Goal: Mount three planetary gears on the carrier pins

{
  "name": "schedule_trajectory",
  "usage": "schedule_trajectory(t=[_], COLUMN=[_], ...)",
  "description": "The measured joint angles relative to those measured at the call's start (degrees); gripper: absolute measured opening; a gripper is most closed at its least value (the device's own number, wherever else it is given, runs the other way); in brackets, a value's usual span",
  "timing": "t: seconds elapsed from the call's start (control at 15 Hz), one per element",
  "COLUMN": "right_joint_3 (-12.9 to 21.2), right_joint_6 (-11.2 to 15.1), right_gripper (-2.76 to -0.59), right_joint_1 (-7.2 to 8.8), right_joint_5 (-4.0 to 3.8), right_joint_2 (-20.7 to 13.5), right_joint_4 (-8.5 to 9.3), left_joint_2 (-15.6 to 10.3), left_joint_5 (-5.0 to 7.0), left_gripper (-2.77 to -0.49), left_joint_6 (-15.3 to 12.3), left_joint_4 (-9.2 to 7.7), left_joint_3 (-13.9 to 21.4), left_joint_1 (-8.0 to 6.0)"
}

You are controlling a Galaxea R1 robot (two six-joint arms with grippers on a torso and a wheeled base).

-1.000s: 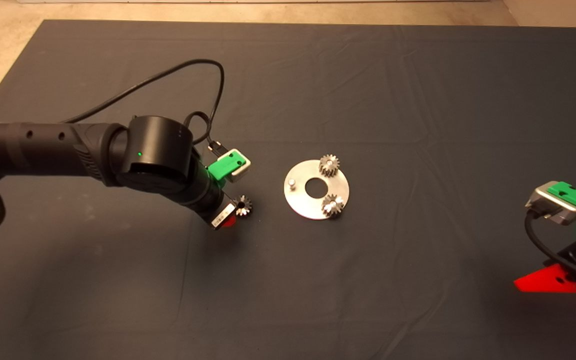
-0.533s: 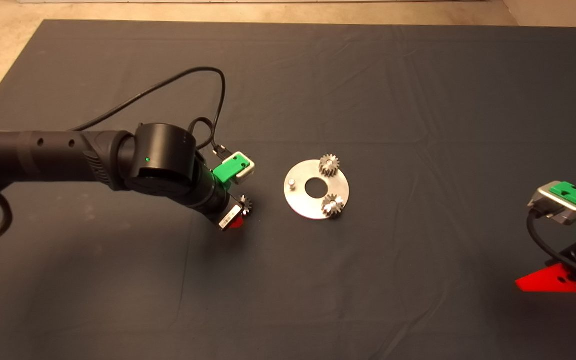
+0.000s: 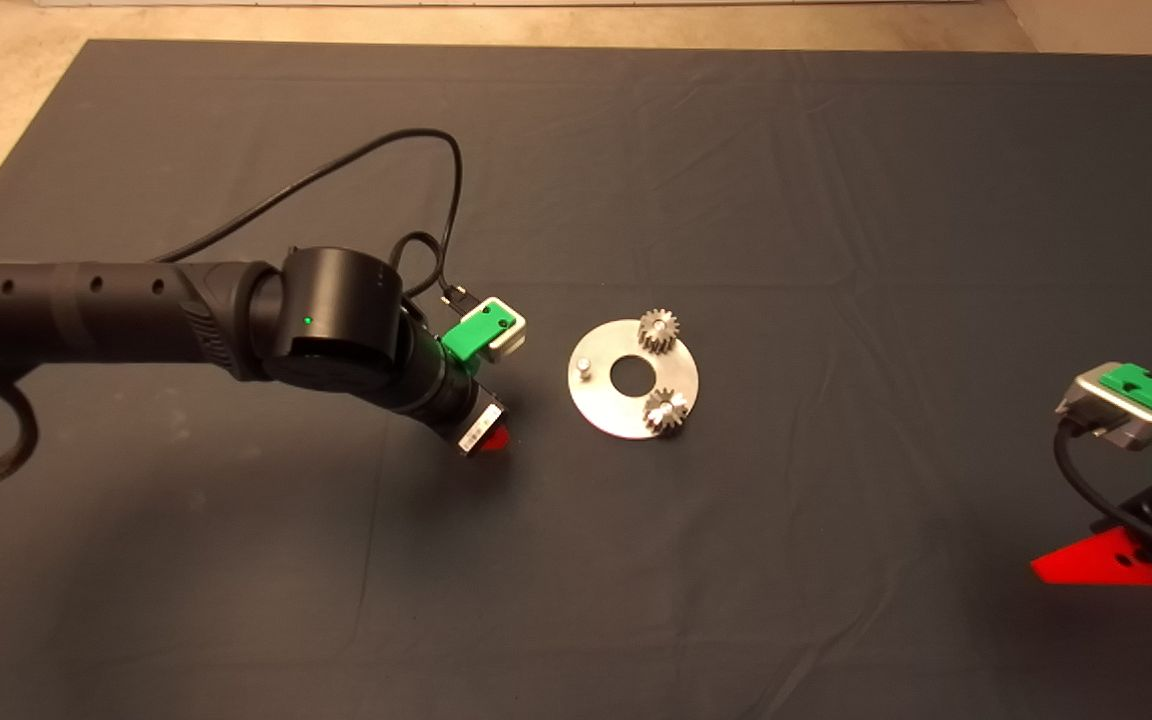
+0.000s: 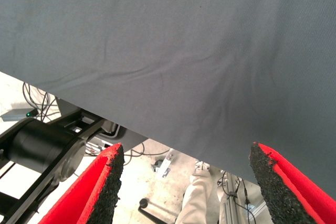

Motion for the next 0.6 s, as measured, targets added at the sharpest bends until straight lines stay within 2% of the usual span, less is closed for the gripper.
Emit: schedule_trajectory(t=[0.27,0.47,0.6], right_joint_3=[0.0,0.0,0.0], right_joint_6=[0.01,0.0,-0.01], right_gripper=[-1.6,-1.6,-1.6], right_joint_1=[0.01,0.01,-0.01], right_joint_5=[0.13,0.22,0.37], right_joint_2=[0.0,0.0,0.0], right_joint_4=[0.0,0.0,0.0], left_joint_2=[0.0,0.0,0.02], left_joint_5=[-0.3,-0.4,-1.76], left_gripper=[-1.19,-1.19,-1.19], left_joint_6=[-0.04,-0.06,-0.06], left_joint_4=[0.36,1.51,1.92], left_joint_3=[0.0,-0.18,-0.8], left_joint_1=[0.57,1.54,1.55])
